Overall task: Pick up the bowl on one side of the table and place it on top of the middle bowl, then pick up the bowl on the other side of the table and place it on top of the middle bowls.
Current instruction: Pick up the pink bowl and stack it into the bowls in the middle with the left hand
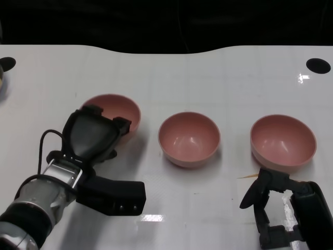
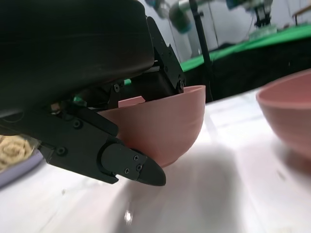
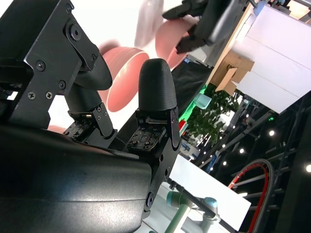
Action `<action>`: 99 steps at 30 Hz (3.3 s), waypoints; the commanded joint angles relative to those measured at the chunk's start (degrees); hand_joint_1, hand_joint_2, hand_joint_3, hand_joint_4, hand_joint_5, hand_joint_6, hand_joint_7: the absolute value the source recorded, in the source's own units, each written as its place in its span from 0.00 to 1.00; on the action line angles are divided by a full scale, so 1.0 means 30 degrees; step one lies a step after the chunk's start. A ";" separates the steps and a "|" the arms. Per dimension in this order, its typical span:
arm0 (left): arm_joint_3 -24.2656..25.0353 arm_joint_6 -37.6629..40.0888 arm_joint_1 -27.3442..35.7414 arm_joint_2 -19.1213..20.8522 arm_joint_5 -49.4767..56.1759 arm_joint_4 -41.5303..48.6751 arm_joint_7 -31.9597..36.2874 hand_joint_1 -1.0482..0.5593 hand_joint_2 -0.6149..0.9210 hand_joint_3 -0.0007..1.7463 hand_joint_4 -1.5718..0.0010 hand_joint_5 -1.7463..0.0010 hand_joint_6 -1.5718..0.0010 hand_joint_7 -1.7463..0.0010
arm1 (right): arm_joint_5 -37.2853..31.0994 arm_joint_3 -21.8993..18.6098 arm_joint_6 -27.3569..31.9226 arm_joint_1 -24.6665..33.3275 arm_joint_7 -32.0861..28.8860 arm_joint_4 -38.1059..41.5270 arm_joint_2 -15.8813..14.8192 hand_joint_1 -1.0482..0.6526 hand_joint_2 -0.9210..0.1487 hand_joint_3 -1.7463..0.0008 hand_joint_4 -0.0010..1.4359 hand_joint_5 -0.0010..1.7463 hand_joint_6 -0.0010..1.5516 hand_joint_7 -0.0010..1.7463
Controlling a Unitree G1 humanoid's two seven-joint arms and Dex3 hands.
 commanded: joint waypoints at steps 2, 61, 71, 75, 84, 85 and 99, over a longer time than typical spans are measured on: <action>0.0272 -0.0121 -0.0219 0.0803 -0.0166 -0.1972 0.0582 0.46 0.98 0.01 0.45 0.00 0.32 0.64 | 0.0122 -0.0176 0.0028 0.0098 -0.0082 -0.0215 -0.0159 0.74 0.76 0.03 0.63 0.95 0.57 0.76; 0.0026 -0.1891 0.0549 -0.0911 -0.3648 -0.7851 -1.2764 0.11 1.00 0.26 1.00 0.93 0.94 1.00 | -0.0124 0.0044 -0.0005 0.0193 -0.0106 -0.0592 0.0040 0.75 0.77 0.03 0.63 0.95 0.57 0.76; -0.0565 -0.1682 0.2492 -0.1122 -0.2157 -0.7472 -0.9180 0.15 1.00 0.21 1.00 0.97 0.99 1.00 | -0.0036 0.0058 0.0194 0.0360 -0.0056 -0.0849 0.0161 0.75 0.77 0.03 0.62 0.95 0.56 0.76; -0.0753 -0.1789 0.2720 -0.1342 -0.1966 -0.6868 -0.8369 0.16 1.00 0.21 1.00 1.00 1.00 1.00 | -0.0070 0.0057 0.0221 0.0375 -0.0076 -0.0893 0.0164 0.75 0.77 0.03 0.61 0.94 0.56 0.76; -0.0899 -0.2108 0.2430 -0.1678 -0.2100 -0.5853 -0.7607 0.17 1.00 0.20 1.00 1.00 1.00 1.00 | 0.0146 0.0140 0.0368 0.0400 0.0085 -0.0983 0.0204 0.75 0.76 0.03 0.61 0.94 0.56 0.76; -0.0900 -0.2151 0.2337 -0.1827 -0.2148 -0.5595 -0.7440 0.21 1.00 0.13 1.00 1.00 1.00 1.00 | 0.0099 0.0130 0.0314 0.0358 0.0053 -0.0929 0.0200 0.75 0.76 0.03 0.62 0.95 0.56 0.76; 0.0259 -0.3970 0.2094 -0.2081 -0.2853 -0.4943 -0.3124 0.32 0.99 0.04 1.00 1.00 1.00 1.00 | -0.0181 0.0054 0.0127 0.0229 -0.0145 -0.0706 0.0132 0.77 0.78 0.02 0.62 0.93 0.57 0.76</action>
